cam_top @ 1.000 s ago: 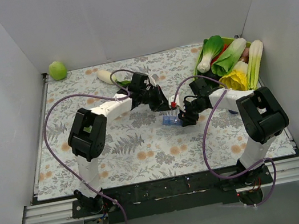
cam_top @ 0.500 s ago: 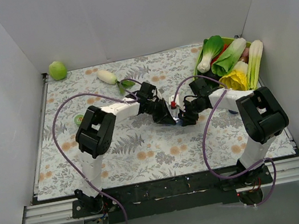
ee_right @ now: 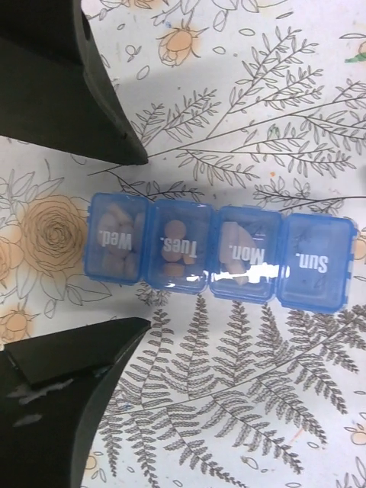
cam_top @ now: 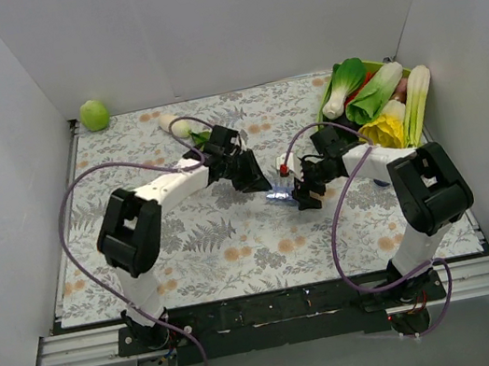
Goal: Sort the pills into containers
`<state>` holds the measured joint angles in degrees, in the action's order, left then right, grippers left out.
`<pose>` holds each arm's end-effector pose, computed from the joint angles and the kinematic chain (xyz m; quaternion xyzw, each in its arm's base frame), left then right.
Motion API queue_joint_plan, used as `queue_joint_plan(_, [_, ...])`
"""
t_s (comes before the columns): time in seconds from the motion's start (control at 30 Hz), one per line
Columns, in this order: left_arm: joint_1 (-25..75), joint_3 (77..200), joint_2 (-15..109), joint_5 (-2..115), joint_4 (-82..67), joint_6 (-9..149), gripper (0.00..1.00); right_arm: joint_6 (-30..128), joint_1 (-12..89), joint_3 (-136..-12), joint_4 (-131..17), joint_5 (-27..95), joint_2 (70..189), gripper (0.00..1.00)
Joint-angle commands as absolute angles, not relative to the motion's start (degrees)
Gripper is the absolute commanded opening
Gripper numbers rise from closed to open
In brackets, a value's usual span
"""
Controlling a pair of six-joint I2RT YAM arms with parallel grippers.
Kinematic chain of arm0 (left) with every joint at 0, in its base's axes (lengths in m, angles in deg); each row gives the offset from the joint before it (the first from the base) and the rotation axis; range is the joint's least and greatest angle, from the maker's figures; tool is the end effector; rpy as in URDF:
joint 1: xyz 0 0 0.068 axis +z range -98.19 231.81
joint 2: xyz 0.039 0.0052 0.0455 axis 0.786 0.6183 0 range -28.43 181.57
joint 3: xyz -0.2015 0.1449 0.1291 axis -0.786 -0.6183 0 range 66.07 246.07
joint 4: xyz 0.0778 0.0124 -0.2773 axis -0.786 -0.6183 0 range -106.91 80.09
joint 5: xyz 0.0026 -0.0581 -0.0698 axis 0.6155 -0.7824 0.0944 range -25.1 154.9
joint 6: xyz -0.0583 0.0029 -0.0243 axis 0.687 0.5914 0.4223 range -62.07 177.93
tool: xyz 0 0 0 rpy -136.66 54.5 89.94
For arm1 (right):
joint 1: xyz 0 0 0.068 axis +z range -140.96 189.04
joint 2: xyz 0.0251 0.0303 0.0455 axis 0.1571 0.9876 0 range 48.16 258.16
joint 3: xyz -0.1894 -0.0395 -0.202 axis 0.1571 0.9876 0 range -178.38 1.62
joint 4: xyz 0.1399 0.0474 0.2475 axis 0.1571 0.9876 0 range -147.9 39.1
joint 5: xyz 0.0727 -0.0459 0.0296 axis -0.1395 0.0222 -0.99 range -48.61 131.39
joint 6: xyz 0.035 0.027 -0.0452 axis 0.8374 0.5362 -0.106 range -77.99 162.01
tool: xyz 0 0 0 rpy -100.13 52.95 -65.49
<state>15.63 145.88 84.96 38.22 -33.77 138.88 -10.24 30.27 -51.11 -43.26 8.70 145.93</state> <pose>0.3518 -0.2844 0.1622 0.2958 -0.8883 0.3483 0.0467 0.3170 0.1513 0.1319 -0.6130 0.6982 0.1945 0.3144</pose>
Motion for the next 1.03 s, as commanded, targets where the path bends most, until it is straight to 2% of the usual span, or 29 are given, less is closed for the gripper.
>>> queue_joint_plan(0.0, [17.61, 141.14, 68.63, 45.03, -32.41, 138.01, 0.21, -10.99, 29.87, -50.85, -39.71, 9.75, 142.73, 0.91])
queue_joint_plan(0.07, [18.32, 137.72, 61.89, 48.70, -32.41, 137.30, 0.30, -10.99, 29.17, -51.81, -38.22, 9.66, 140.89, 0.93])
queue_joint_plan(0.1, [18.85, 136.65, 59.49, 50.12, -32.50, 136.95, 0.43, -11.08, 28.73, -52.69, -36.47, 9.40, 140.10, 0.93])
queue_joint_plan(0.17, [19.55, 134.89, 51.87, 54.59, -32.50, 135.38, 0.54, -11.08, 27.85, -53.84, -34.27, 9.22, 136.77, 0.94])
queue_joint_plan(0.2, [19.81, 134.62, 49.47, 56.36, -32.33, 134.76, 0.70, -10.82, 27.67, -55.58, -33.12, 9.74, 135.44, 0.95])
queue_joint_plan(0.3, [21.04, 131.74, 37.70, 57.35, -26.91, 133.87, 0.98, -5.74, 27.58, -59.80, -28.46, 12.98, 129.65, 0.95])
queue_joint_plan(0.43, [23.33, 131.10, 27.75, 57.69, -24.05, 133.70, 0.98, 8.49, 26.79, -65.60, -32.31, 20.36, 120.42, 0.96])
queue_joint_plan(0.47, [23.51, 131.89, 26.78, 58.56, -25.28, 133.09, 0.98, 16.09, 26.53, -66.14, -35.54, 22.47, 117.10, 0.96])
queue_joint_plan(0.57, [23.68, 136.98, 25.98, 60.59, -33.53, 130.36, 0.98, 25.97, 26.09, -69.12, -36.64, 29.59, 112.51, 0.98])
queue_joint_plan(0.77, [23.68, 140.77, 25.19, 61.73, -44.62, 128.16, 0.98, 32.51, 25.92, -78.79, -29.60, 39.36, 111.18, 0.98])
queue_joint_plan(1.0, [23.68, 141.39, 22.90, 64.02, -48.93, 127.11, 0.98, 30.93, 25.83, -75.11, -33.46, 38.84, 104.76, 0.98])
